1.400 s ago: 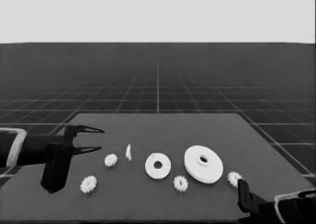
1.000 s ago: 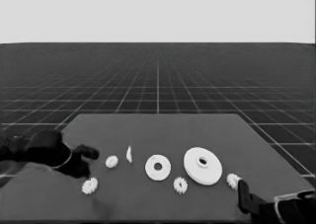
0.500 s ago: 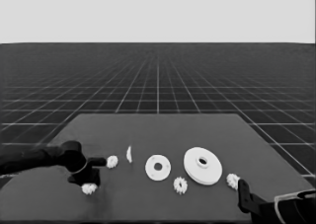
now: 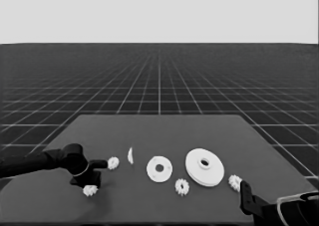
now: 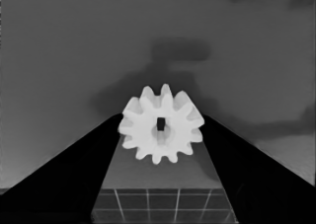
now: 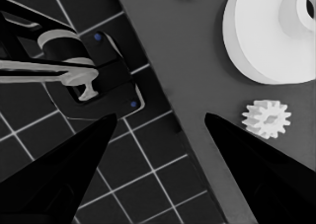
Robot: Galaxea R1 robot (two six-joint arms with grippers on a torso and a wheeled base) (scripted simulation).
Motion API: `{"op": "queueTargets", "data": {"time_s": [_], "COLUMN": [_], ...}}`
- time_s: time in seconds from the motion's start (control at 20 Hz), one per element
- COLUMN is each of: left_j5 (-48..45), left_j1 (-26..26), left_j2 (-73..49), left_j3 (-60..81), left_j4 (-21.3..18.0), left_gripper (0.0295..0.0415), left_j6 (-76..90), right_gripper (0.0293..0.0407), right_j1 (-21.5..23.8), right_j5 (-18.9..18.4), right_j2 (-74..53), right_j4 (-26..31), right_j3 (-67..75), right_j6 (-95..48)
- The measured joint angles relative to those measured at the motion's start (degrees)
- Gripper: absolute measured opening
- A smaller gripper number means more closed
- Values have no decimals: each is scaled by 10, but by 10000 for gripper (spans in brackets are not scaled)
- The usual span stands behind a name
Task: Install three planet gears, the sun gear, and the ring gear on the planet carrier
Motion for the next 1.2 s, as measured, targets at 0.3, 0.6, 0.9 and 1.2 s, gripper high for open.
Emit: {"op": "queueTargets", "data": {"time_s": [0.3,0.6,0.9,1.2], "left_j5": [0,70,134,126], "left_j1": [0,-132,-149,-152], "left_j2": [0,-38,230,436], "left_j3": [0,79,44,-151], "left_j4": [0,-114,-114,-124], "left_gripper": [312,312,313,312], "left_j6": [0,-20,-285,-259], "right_gripper": [385,385,385,385], "right_j1": [0,0,0,0], "right_j5": [0,0,0,0], "right_j2": [0,0,0,0], "right_j4": [0,0,0,0], "right_j3": [0,0,0,0], "right_j6": [0,0,0,0]}}
